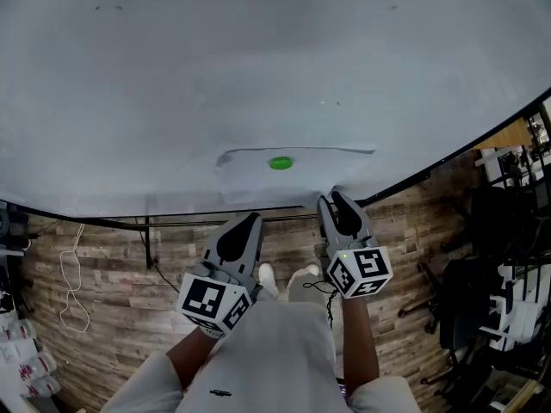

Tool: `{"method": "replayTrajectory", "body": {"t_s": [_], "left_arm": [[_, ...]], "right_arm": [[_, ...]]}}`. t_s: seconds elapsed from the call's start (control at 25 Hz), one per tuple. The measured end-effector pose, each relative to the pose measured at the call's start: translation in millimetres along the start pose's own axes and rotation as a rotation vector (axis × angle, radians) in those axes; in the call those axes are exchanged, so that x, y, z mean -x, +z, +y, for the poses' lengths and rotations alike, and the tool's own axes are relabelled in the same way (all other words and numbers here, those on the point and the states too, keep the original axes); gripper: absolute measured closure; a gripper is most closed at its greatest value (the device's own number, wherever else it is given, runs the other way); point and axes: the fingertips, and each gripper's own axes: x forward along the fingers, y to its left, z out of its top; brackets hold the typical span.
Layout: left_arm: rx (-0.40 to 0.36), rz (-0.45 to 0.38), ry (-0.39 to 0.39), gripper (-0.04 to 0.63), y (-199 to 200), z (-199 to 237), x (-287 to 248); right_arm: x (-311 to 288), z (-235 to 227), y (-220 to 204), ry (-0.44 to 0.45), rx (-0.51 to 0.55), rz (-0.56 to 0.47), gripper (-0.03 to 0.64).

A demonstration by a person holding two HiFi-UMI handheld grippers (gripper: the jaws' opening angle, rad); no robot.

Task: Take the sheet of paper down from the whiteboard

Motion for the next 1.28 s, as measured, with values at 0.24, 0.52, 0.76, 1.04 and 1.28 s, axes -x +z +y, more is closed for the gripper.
{"method": "replayTrajectory", "body": {"t_s": [0.24, 0.52, 0.76, 1.04, 1.28], "left_arm": [[0.002, 0.013, 0.001, 0.588, -3, 3, -3], [0.002, 0.017, -0.005, 0.588, -7, -2, -1], [0.007, 0.018, -0.012, 0.588, -10, -4, 2], [-0.003, -0.003, -0.019, 0.588, -2, -8, 6], [-0.009, -0.019, -0.021, 0.588, 2, -6, 11]], "right_arm": [[-15, -1, -6, 0.045, -0.054, 0.014, 0.512], [-12, 1, -9, 0.038, -0.05, 0.01, 0.575], [-5, 7, -7, 0.025, -0.049, -0.004, 0.606], [7, 12, -5, -0.011, -0.091, -0.026, 0.606], [18, 20, -4, -0.048, -0.1, -0.045, 0.606]]}}
